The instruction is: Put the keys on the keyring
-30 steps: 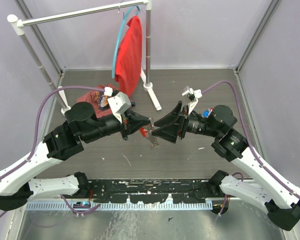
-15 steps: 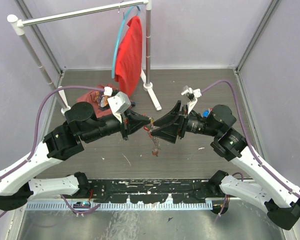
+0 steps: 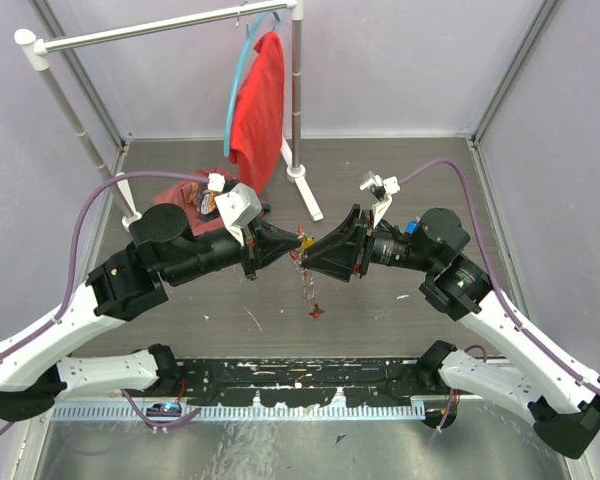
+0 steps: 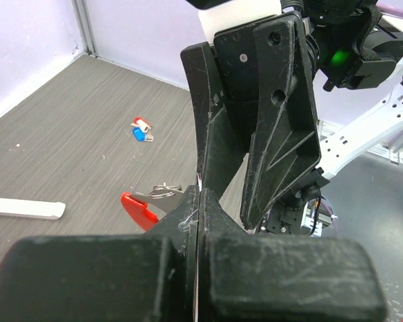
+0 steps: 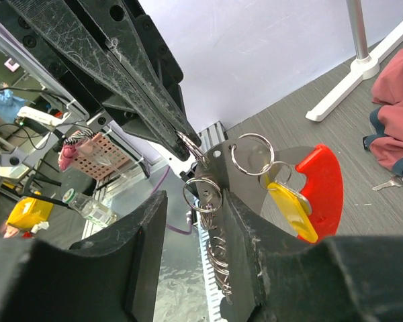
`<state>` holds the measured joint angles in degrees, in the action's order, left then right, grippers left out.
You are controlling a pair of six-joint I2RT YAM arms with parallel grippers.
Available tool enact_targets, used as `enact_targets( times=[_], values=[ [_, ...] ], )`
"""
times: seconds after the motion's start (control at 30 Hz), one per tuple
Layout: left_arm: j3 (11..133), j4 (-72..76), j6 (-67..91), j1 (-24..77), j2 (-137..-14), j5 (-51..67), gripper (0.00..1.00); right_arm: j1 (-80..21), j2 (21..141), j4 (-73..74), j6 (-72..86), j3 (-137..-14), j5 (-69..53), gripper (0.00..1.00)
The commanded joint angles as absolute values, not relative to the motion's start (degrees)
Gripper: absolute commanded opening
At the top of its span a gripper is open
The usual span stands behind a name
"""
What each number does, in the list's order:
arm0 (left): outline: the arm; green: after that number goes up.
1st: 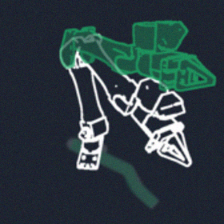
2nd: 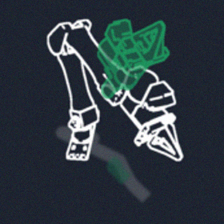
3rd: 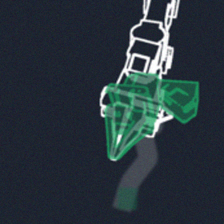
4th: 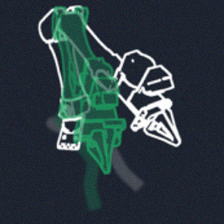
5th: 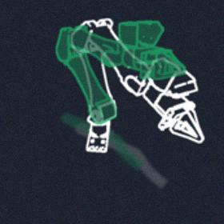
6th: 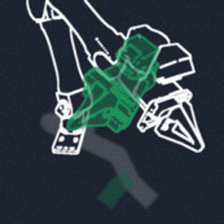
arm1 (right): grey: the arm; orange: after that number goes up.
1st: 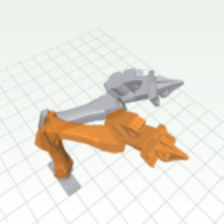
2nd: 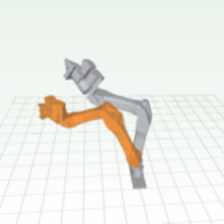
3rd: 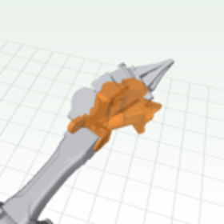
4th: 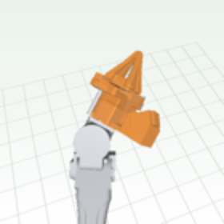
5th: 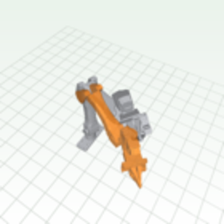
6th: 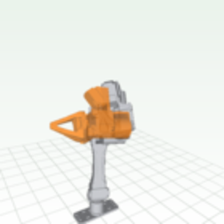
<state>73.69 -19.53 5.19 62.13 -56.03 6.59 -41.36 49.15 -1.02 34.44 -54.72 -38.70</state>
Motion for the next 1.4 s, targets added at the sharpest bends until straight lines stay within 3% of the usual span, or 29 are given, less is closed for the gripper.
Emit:
enact_targets(
  times=[0.0, 0.83, 1.37],
  values=[
    [73.3, -15.9, 5.6, 62.0, -55.7, 6.8, 0.0, -41.5, 48.4, -4.3, 35.2, -55.2, -39.7, 0.43],
    [73.5, -15.7, 6.4, 62.0, -56.0, 7.2, 0.0, -41.4, 47.3, -3.7, 34.9, -54.9, -38.8, 0.27],
    [74.2, -15.4, 6.9, 62.0, -56.3, 7.6, 0.0, -41.5, 46.9, -2.5, 34.8, -54.4, -37.2, 0.36]
  ],
)
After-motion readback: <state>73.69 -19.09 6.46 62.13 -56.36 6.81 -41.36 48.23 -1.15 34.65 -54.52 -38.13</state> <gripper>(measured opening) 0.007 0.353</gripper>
